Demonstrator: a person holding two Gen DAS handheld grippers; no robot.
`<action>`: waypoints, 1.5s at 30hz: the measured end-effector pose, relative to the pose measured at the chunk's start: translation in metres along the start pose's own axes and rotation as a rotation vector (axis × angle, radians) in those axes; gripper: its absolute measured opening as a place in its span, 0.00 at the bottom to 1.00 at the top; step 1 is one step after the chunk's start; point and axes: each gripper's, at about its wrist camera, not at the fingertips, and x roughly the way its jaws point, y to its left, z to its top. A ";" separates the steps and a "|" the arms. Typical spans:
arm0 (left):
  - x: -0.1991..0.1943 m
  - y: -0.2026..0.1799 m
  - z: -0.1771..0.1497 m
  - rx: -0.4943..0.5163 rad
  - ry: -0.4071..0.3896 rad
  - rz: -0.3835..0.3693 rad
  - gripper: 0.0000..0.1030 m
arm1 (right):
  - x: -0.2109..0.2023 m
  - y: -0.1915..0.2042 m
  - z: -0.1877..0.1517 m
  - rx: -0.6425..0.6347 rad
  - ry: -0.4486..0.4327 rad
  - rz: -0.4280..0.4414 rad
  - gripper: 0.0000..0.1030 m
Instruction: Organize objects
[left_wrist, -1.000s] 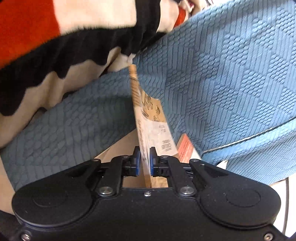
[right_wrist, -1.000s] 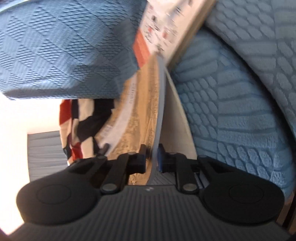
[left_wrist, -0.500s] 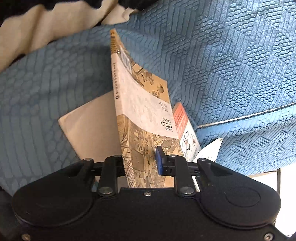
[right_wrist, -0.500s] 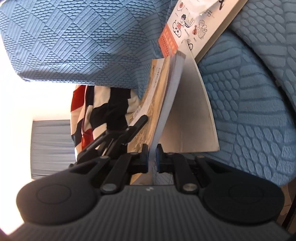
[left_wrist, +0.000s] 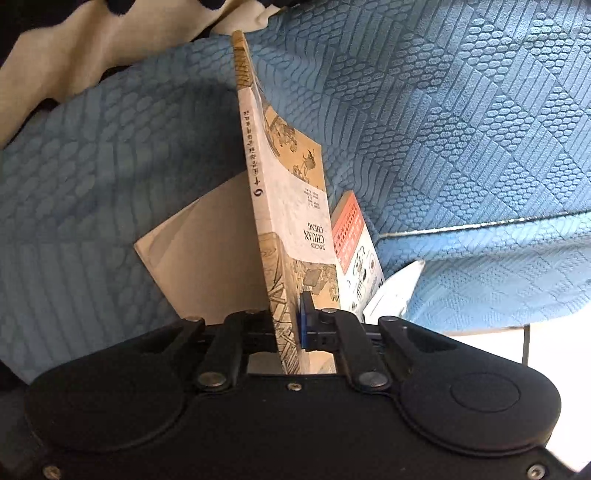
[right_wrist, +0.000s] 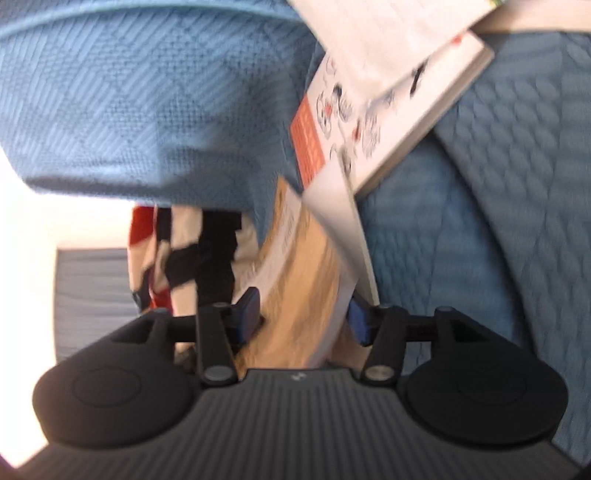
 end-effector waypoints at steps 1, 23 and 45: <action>-0.001 0.002 0.000 -0.002 0.003 0.000 0.07 | 0.001 -0.003 0.007 0.012 0.009 0.032 0.52; -0.007 -0.020 0.004 0.213 0.030 0.082 0.10 | 0.085 0.033 0.049 -0.330 0.286 -0.049 0.13; -0.017 -0.147 -0.095 0.522 0.058 0.029 0.14 | -0.089 0.118 -0.002 -0.605 -0.041 -0.155 0.13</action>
